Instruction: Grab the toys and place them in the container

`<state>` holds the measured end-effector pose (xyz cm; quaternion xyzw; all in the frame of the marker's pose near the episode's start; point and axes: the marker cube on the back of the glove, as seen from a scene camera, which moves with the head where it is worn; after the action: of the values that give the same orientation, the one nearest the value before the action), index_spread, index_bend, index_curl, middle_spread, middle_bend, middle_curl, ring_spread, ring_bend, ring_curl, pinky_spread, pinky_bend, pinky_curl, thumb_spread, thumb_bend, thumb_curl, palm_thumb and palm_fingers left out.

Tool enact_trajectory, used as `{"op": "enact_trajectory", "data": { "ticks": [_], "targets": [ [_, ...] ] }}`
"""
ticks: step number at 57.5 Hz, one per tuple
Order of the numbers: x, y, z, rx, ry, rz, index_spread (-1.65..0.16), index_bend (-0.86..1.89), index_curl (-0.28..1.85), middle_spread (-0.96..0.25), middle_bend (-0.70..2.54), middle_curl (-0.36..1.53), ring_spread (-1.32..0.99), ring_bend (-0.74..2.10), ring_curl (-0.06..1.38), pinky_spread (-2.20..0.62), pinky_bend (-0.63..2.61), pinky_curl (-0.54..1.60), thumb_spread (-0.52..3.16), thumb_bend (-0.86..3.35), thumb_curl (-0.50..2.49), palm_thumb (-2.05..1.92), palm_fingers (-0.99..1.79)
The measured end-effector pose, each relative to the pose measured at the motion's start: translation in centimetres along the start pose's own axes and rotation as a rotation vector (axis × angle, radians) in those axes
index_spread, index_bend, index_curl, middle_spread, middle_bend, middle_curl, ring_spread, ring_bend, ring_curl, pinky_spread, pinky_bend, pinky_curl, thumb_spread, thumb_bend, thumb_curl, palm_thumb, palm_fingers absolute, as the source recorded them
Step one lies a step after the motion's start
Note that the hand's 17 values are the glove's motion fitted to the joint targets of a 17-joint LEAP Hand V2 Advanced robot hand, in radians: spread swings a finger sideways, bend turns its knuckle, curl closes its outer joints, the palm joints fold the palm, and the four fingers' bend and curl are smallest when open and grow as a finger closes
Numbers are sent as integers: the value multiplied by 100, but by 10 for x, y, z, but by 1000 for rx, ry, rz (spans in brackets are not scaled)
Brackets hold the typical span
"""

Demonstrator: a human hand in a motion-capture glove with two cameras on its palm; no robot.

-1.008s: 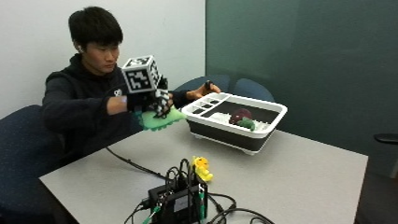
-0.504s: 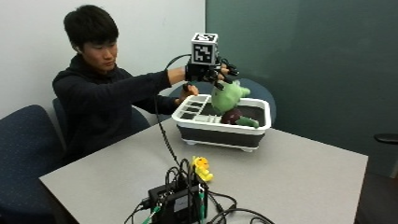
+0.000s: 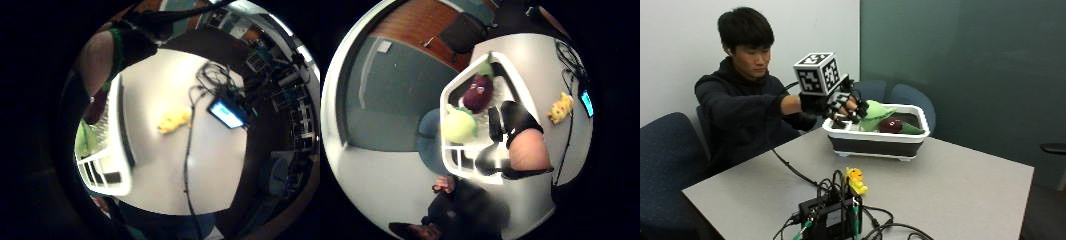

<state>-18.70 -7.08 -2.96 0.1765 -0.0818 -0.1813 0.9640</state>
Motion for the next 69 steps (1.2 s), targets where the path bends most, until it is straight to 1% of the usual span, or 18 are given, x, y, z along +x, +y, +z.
{"op": "enact_trajectory", "data": {
  "ticks": [4,10,14,19,25,30,33,35,39,41,45,50,55,64,69],
  "targets": [
    [41,1,16,-84,15,12,-24,18,43,1,23,45,0,32,39,5,70,35,145,3,46,22,7],
    [77,-2,57,-244,81,-48,-26,15,42,-1,18,43,-1,34,40,4,75,37,153,7,45,28,-2],
    [91,-6,84,-331,182,-35,-26,11,39,-2,13,40,-1,24,37,4,80,37,154,12,48,38,-20],
    [100,-14,116,-422,305,-7,-26,12,37,-2,8,35,-1,15,34,3,82,38,156,18,52,51,-30],
    [104,-26,138,-473,391,6,-27,17,36,-2,7,31,0,10,30,3,79,37,161,27,57,63,-31],
    [99,-32,148,-427,418,-10,-28,23,39,-2,6,26,0,9,26,3,76,36,164,35,62,72,-29],
    [96,-35,147,-387,438,-13,-31,37,42,-2,3,23,0,7,23,2,72,35,165,40,64,75,-25],
    [94,-36,145,-380,460,-20,-32,54,47,-3,2,21,0,7,21,2,69,35,164,43,64,77,-17],
    [89,-34,137,-373,469,-39,-32,74,53,-5,11,21,-1,8,19,2,63,33,160,40,58,68,-9],
    [85,-32,133,-359,457,-51,-31,79,55,-6,13,21,-2,9,18,1,62,33,160,40,56,66,-8],
    [75,-26,122,-335,408,-76,-30,90,59,-9,28,26,-4,9,15,0,56,31,160,40,53,63,4],
    [70,-29,89,-265,359,-50,-27,94,61,-13,42,32,-8,12,13,0,50,30,159,39,51,59,12],
    [55,-22,49,-179,356,-117,-24,93,62,-16,52,36,-12,15,12,-1,50,30,158,39,50,57,16],
    [3,-17,-32,7,172,-187,-21,86,62,-21,62,42,-19,21,14,-2,49,31,155,37,51,56,23],
    [-47,-3,-54,105,149,-248,-20,84,62,-23,63,43,-22,23,16,-2,50,31,154,37,51,57,24]
  ]
}}
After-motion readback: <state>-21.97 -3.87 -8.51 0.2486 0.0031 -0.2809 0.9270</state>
